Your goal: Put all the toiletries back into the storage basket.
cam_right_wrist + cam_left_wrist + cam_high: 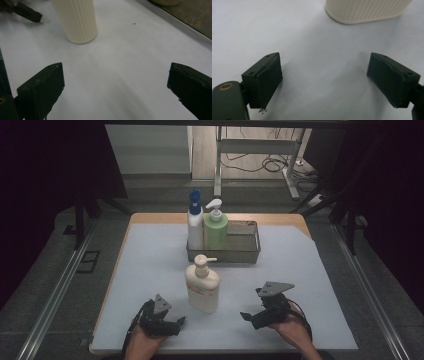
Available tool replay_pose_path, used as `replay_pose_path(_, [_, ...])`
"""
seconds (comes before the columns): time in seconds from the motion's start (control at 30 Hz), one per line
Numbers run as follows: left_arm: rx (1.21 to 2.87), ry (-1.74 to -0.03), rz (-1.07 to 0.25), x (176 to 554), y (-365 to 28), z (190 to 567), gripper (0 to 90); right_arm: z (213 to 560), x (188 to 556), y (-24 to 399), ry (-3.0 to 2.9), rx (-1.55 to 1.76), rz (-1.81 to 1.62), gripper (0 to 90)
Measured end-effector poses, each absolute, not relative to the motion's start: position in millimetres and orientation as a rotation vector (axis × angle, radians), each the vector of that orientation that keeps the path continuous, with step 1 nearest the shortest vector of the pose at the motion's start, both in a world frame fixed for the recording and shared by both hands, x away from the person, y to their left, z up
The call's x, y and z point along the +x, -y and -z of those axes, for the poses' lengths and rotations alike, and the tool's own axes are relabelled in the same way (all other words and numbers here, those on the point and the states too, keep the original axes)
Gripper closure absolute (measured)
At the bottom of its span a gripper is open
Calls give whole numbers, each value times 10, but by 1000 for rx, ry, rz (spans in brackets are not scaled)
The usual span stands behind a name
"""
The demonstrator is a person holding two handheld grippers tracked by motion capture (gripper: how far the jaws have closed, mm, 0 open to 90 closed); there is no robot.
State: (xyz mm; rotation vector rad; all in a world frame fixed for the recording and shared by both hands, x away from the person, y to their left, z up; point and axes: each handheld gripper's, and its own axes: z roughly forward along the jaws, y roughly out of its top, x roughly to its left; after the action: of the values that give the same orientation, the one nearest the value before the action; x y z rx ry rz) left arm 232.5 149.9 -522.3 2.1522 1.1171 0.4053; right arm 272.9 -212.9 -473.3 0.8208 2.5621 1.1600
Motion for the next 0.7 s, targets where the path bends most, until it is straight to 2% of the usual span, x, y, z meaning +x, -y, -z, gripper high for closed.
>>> replay_pose_path(0.5, [2142, -1114, -411, 2319, -1507, 5240, 124, 4560, 2794, 1791, -2590, 752, -1192, 0])
replay_pose_path(0.7, [2142, -1113, -411, 2319, -1507, 5240, 124, 4487, 2827, 1665, -2591, 752, -1214, 31])
